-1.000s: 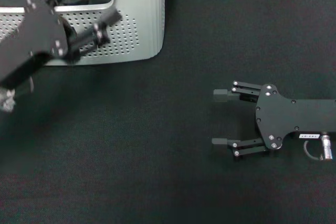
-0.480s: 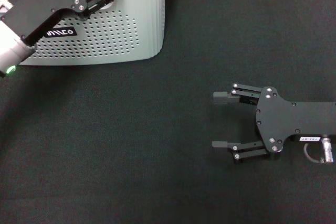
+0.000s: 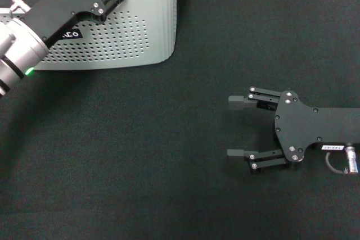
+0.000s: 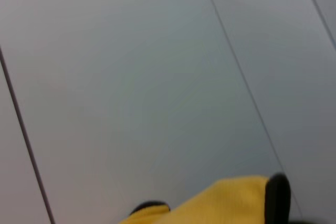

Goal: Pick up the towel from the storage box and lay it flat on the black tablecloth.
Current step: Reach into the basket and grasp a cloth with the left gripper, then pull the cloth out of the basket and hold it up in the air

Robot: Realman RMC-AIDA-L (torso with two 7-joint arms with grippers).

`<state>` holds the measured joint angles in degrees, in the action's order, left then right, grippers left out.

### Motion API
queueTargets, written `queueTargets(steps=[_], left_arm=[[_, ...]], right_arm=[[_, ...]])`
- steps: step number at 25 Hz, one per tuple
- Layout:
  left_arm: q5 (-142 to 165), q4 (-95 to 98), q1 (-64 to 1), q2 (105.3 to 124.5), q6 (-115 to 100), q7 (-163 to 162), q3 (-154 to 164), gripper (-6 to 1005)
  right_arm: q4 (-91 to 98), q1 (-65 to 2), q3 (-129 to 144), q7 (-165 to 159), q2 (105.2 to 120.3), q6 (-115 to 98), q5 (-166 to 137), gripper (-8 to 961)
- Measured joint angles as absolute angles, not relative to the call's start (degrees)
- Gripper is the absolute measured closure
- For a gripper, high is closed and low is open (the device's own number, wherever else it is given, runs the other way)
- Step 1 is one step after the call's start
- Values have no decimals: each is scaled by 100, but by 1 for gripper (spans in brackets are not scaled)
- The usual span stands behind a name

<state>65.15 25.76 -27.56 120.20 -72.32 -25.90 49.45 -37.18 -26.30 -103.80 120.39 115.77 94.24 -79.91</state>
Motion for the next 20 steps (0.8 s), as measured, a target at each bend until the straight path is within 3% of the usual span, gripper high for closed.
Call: queueTargets(steps=[1, 18, 20], left_arm=[[6470, 2538, -2764, 12026, -7209, -2476, 4945, 225], [5083, 1904, -2735, 12035, -8094, -2102, 4957, 889], [5082, 1904, -2703, 12023, -8420, -2406, 4957, 932]], right_arm=[[-3717, -2629, -10380, 12039, 11577, 9430, -7991, 140], [-3717, -2626, -10375, 12041, 11583, 9569, -7939, 164], [-3713, -2626, -10374, 12041, 11583, 9578, -7938, 167]])
